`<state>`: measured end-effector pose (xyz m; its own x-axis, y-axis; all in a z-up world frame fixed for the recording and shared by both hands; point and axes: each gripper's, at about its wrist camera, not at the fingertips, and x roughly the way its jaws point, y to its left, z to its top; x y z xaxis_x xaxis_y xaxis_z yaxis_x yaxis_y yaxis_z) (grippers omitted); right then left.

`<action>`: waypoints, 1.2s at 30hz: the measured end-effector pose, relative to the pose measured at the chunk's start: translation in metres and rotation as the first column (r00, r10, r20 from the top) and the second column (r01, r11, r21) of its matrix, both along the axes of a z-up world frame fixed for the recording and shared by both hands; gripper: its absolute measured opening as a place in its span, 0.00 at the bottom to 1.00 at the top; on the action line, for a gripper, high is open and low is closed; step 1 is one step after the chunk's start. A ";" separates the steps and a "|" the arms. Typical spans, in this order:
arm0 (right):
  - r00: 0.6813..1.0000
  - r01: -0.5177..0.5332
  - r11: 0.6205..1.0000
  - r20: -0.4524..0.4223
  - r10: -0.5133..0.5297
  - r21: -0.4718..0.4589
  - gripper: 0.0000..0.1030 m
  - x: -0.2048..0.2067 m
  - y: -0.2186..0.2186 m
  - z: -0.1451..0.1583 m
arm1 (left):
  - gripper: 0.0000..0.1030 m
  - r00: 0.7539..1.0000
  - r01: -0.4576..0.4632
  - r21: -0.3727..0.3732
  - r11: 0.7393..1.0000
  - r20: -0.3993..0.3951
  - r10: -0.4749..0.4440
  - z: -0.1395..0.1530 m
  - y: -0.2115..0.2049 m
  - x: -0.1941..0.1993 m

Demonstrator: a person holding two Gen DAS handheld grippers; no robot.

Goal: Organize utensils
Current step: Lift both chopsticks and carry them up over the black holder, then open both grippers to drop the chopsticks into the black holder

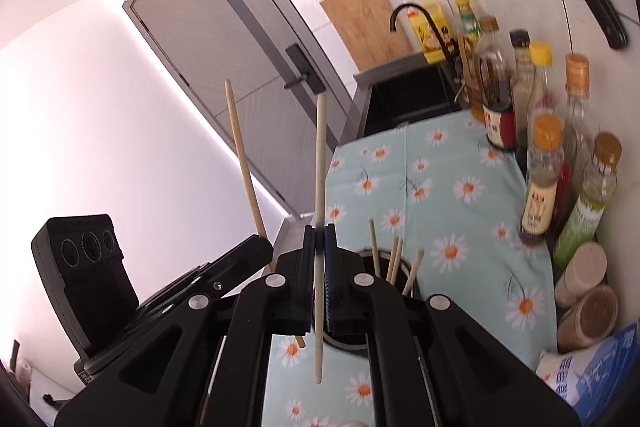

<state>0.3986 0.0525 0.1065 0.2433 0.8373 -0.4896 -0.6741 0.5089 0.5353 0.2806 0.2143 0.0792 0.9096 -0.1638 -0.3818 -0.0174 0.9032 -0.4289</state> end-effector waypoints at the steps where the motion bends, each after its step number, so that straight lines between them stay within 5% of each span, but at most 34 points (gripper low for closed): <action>1: 1.000 0.009 1.000 0.021 -0.009 0.019 0.06 0.002 0.000 0.002 | 0.04 1.000 -0.002 -0.005 1.000 0.012 0.002 0.000 0.002 0.002; 8: 0.981 0.071 0.995 0.175 -0.082 0.069 0.06 0.005 0.007 0.002 | 0.04 0.998 -0.028 0.028 0.999 0.058 0.027 -0.006 0.006 0.015; 23: 0.978 0.094 0.995 0.185 -0.095 0.014 0.06 0.011 0.020 -0.036 | 0.04 0.999 -0.026 0.062 0.998 -0.038 0.029 -0.049 0.006 0.029; 25: 0.981 0.088 0.996 0.174 -0.086 -0.007 0.20 0.009 0.022 -0.039 | 0.05 0.997 -0.029 0.042 0.999 -0.063 0.032 -0.053 0.008 0.030; 36: 0.979 0.103 0.995 0.177 -0.102 0.007 0.22 -0.010 0.003 -0.027 | 0.05 0.996 -0.051 0.058 0.997 -0.065 0.055 -0.043 0.008 0.011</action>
<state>0.3887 0.0559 0.0799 0.4110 0.8023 -0.4329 -0.7022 0.5814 0.4110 0.2913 0.2219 0.0365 0.8886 -0.0923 -0.4493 -0.0930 0.9230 -0.3735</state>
